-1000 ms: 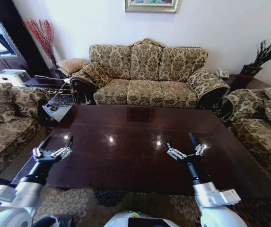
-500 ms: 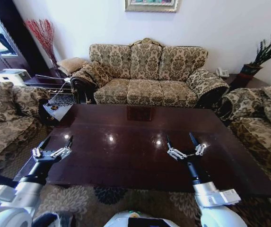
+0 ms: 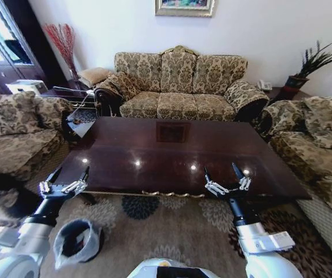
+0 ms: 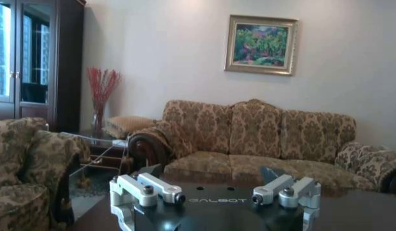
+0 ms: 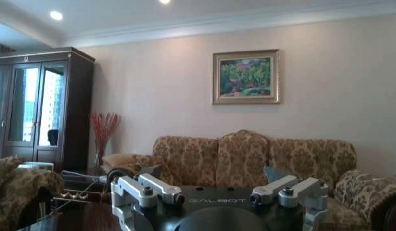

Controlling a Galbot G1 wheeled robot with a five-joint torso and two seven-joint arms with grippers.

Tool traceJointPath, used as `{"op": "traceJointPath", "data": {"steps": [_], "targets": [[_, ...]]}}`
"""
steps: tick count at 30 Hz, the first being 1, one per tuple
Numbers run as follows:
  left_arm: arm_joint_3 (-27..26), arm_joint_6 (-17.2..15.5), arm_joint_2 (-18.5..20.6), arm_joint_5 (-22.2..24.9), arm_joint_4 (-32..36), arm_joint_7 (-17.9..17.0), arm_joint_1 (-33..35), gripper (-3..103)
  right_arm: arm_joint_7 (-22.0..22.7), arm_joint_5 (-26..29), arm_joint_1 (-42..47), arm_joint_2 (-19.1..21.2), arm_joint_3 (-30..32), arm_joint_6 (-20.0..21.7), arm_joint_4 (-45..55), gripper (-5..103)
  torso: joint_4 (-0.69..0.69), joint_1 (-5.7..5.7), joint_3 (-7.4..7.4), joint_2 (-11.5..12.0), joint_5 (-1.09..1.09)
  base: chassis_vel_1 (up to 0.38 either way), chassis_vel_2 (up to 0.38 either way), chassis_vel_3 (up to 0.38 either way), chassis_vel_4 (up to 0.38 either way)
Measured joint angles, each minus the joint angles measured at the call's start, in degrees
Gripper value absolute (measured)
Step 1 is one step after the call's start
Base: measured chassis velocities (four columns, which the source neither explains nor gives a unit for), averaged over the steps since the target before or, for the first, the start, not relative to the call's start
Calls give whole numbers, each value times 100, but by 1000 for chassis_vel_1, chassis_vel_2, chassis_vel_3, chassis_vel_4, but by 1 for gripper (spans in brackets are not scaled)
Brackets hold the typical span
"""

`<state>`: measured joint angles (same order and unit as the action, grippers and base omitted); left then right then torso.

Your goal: Move to the front of the table and place the trash on the table into the trash bin.

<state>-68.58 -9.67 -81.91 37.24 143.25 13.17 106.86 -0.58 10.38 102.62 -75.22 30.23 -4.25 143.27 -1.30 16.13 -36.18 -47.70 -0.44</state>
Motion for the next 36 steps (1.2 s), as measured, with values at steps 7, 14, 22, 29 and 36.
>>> {"op": "traceJointPath", "data": {"steps": [7,14,22,29,36], "targets": [[0,0,0,0,-1,0,-1,100,2,0,-3,0,0,0,-3,100,0,7,-4,3,0,108,-108,-117,103],[0,0,0,0,-1,0,-1,100,2,0,-2,0,0,0,-3,100,0,7,-3,3,-1,0,0,0,0],[0,0,0,0,-1,-1,-1,100,2,0,-2,0,0,0,-2,100,0,7,-4,3,-1,0,-18,-3,18],[0,0,0,0,-1,-1,-1,100,3,0,-1,1,1,0,-2,100,0,2,-2,3,3,-8,-104,5,117],[0,0,0,1,-1,-1,-1,100,3,0,-2,1,1,0,-3,100,0,4,-2,3,-3,0,-29,3,18]]}}
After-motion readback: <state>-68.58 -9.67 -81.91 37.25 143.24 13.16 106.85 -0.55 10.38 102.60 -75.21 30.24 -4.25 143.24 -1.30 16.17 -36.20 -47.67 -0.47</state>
